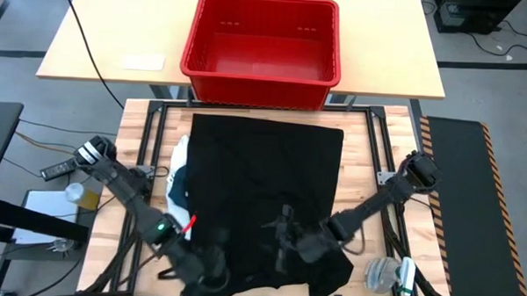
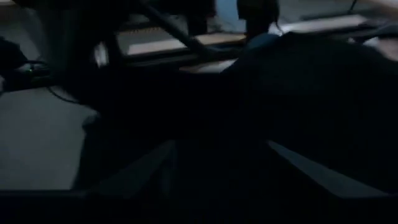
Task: Fold laundry
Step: Fold the black shirt
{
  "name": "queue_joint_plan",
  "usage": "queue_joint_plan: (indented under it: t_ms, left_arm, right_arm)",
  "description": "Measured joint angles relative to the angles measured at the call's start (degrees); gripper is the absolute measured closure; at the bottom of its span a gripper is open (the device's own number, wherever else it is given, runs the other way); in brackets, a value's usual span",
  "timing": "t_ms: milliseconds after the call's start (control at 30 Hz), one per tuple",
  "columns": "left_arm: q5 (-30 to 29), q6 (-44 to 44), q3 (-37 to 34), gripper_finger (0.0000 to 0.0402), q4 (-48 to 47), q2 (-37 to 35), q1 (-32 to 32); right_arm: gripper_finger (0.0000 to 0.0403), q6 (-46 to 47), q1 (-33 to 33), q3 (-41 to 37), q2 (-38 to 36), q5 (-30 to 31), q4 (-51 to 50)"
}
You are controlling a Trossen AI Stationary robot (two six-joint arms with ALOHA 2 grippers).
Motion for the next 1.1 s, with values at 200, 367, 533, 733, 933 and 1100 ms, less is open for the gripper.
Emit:
queue_joint_plan:
  t_ms: [200,367,533,733,933,1100]
  left_arm:
    - [-7.0,-3.6,0.0,0.0399,-0.2,0.0,-7.1]
    - [-20.7,-5.4,-3.2,0.0399,0.9,0.0,-14.9]
    - [-29.3,-8.5,-6.8,0.0399,0.9,0.2,-18.3]
    - [-29.2,-4.5,-7.0,0.0399,-0.5,0.2,-18.1]
    - [-37.6,-9.2,-7.0,0.0399,-7.7,-0.9,-15.2]
    - [-35.1,-14.1,-7.0,0.0399,-10.9,-1.1,-9.6]
  right_arm:
    - [0.0165,-6.6,-10.7,0.8,-0.7,-9.0,0.2]
    - [0.0167,-12.1,-20.3,4.0,0.2,-18.5,0.0]
    - [0.0167,-15.9,-29.7,6.2,0.0,-24.6,2.1]
    - [0.0167,-18.6,-37.8,9.6,2.7,-33.3,2.3]
    - [0.0167,-18.9,-40.3,13.1,6.6,-45.7,2.1]
    - [0.017,-20.1,-34.8,13.3,4.9,-48.9,-6.1]
